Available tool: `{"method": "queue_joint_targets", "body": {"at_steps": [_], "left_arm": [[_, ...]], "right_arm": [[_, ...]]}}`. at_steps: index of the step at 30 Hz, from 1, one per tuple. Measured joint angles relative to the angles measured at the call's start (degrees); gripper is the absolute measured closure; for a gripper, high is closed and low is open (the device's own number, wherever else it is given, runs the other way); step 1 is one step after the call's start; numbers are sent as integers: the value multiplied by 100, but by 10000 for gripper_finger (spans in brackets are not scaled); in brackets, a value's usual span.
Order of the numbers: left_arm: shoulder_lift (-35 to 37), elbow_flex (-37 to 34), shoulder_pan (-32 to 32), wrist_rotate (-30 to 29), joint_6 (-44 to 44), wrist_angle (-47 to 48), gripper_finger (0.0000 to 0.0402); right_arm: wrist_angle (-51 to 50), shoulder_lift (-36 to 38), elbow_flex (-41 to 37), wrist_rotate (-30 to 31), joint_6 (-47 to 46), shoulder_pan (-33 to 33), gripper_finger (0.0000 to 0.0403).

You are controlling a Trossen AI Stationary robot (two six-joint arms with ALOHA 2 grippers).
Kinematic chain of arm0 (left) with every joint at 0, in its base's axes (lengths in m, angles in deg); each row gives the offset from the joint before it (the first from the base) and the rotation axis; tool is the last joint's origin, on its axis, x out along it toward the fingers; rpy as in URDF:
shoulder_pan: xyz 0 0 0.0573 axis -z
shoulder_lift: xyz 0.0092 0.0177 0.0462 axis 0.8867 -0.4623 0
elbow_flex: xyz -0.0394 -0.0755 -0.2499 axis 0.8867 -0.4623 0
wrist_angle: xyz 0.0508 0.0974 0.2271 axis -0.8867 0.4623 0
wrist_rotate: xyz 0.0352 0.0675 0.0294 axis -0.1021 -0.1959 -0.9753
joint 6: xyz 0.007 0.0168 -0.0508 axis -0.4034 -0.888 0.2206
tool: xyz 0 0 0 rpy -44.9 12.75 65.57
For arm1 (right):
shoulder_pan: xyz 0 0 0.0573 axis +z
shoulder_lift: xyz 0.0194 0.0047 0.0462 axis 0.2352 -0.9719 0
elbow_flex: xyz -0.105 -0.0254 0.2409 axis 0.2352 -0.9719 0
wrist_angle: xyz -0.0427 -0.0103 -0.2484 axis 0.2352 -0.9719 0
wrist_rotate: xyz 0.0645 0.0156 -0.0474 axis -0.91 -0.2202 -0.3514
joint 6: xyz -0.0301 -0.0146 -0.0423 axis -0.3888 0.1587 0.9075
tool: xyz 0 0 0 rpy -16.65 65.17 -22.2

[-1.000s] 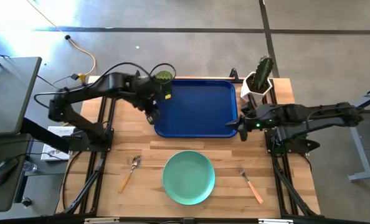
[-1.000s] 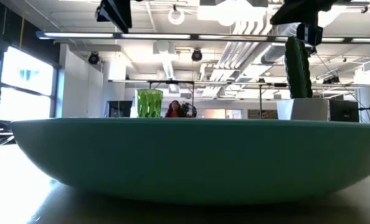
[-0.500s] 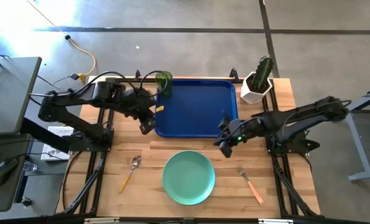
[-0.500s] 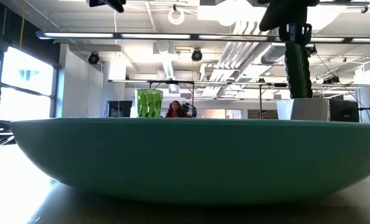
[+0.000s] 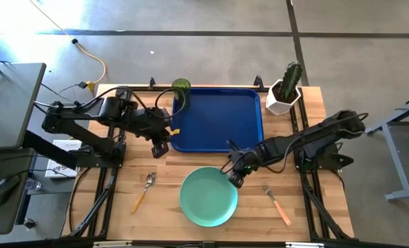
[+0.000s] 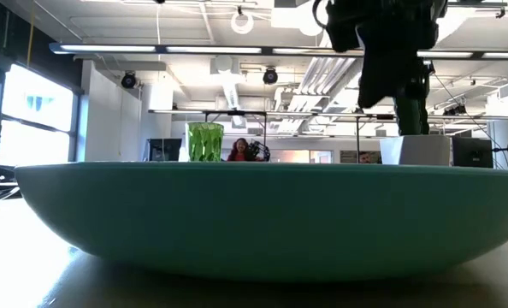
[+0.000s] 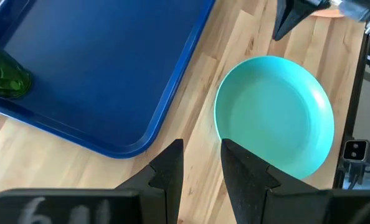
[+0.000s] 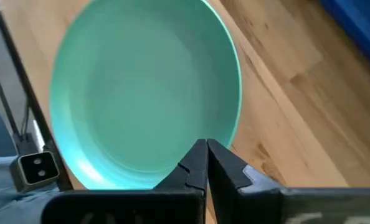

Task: Pick and place plate/cup/fork/spoon on tray
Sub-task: Put the green plate on the blue serving tray

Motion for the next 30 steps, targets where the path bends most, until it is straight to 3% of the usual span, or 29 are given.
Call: {"method": "queue_joint_targets", "body": {"at_steps": [13,30], "left_arm": [[0,1,78,-7,47,0,302],[0,1,74,-7,43,-35,302]], "right_arm": [[120,-511,0,110,-271,0,291],[331,-1274,0,123,-411,-2,286]]}}
